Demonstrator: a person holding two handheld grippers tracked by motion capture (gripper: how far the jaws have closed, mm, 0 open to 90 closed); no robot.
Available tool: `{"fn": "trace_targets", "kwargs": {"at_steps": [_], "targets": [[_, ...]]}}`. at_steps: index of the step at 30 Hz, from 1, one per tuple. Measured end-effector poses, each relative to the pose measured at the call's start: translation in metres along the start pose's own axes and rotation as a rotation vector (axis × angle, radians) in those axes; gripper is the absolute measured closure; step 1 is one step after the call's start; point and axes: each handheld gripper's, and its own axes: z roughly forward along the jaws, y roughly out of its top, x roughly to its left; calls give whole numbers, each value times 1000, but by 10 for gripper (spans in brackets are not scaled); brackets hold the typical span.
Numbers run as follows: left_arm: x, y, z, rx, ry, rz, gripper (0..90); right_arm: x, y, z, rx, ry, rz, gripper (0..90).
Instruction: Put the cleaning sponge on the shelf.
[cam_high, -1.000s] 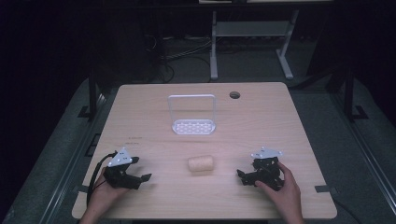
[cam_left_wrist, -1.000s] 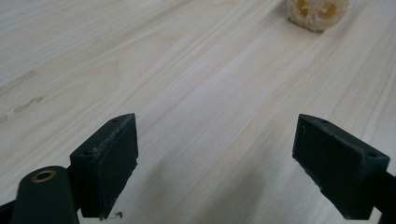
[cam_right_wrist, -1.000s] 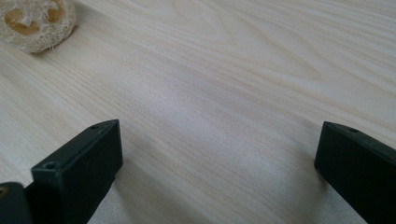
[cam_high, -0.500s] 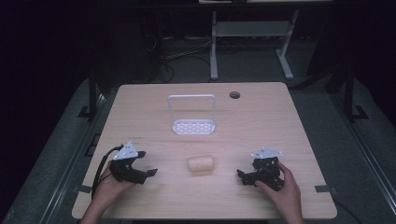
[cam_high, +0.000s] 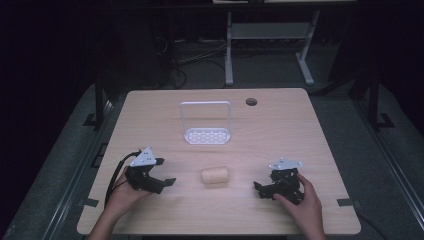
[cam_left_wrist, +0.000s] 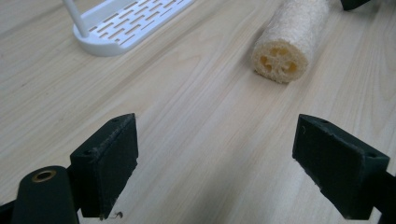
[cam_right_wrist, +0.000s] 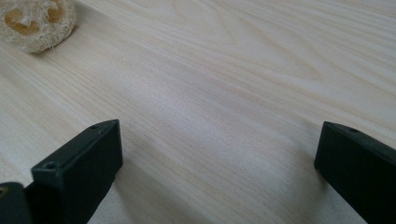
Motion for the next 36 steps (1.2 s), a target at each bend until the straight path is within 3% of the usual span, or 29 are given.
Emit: {"fn": "trace_targets", "kwargs": {"at_steps": [18,36], "targets": [[-3,20,10,-11,-44,56,142,0,0,0,0,-1,-1,6],[-13,42,33,-5,-114,112,142,0,0,0,-1,-1,-2,6]]}}
